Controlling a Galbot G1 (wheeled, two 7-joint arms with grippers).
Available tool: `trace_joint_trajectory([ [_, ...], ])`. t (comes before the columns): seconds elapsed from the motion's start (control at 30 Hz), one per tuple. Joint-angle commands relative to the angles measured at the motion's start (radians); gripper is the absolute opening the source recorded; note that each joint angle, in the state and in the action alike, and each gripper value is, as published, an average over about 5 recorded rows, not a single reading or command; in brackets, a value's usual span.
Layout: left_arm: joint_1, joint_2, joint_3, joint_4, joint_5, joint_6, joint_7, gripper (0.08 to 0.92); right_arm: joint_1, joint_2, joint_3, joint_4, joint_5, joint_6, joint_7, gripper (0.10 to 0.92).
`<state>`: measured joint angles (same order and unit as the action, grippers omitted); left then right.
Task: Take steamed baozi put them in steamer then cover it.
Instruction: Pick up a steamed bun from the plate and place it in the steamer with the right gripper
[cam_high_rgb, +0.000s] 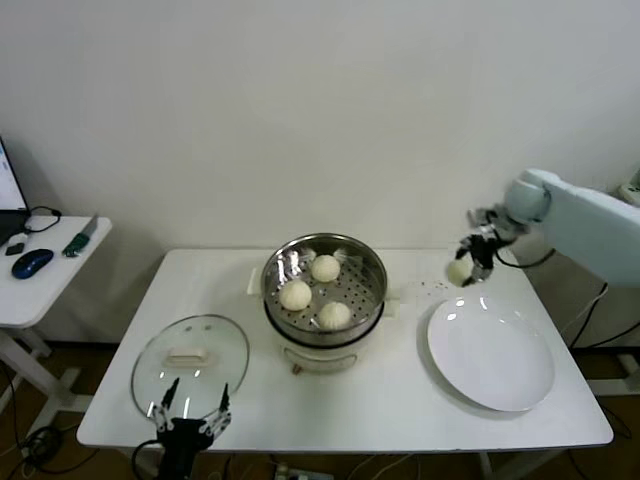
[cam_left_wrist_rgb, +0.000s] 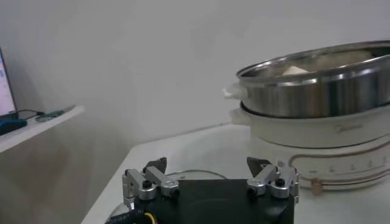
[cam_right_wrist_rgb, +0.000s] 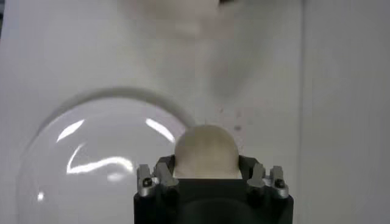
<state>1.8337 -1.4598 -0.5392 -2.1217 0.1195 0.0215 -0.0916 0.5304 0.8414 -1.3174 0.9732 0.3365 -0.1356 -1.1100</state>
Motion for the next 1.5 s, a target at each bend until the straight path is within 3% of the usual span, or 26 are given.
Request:
trace_joint_trajectory([
  [0.03, 0.004, 0.004, 0.010, -0.021, 0.006, -0.005, 0.016, 0.823, 0.335, 0.216, -0.324, 0.070, 0.487, -0.125, 0.081, 0.686],
  [0.4, 0.017, 0.002, 0.029, -0.036, -0.006, -0.022, 0.015, 0.823, 0.339, 0.411, -0.418, 0.143, 0.629, -0.164, 0.149, 0.687],
  [0.6, 0.017, 0.005, 0.028, -0.037, -0.012, -0.026, 0.015, 0.823, 0.288, 0.480, -0.448, 0.111, 0.616, -0.166, 0.158, 0.687],
  [1.23, 0.005, 0.023, 0.012, -0.028, -0.030, -0.021, 0.015, 0.823, 0.130, 0.497, -0.449, 0.022, 0.482, -0.177, 0.182, 0.701],
  [1.5, 0.007, 0.025, 0.009, -0.023, -0.030, -0.023, 0.013, 0.823, 0.138, 0.490, -0.426, 0.020, 0.488, -0.187, 0.165, 0.796],
])
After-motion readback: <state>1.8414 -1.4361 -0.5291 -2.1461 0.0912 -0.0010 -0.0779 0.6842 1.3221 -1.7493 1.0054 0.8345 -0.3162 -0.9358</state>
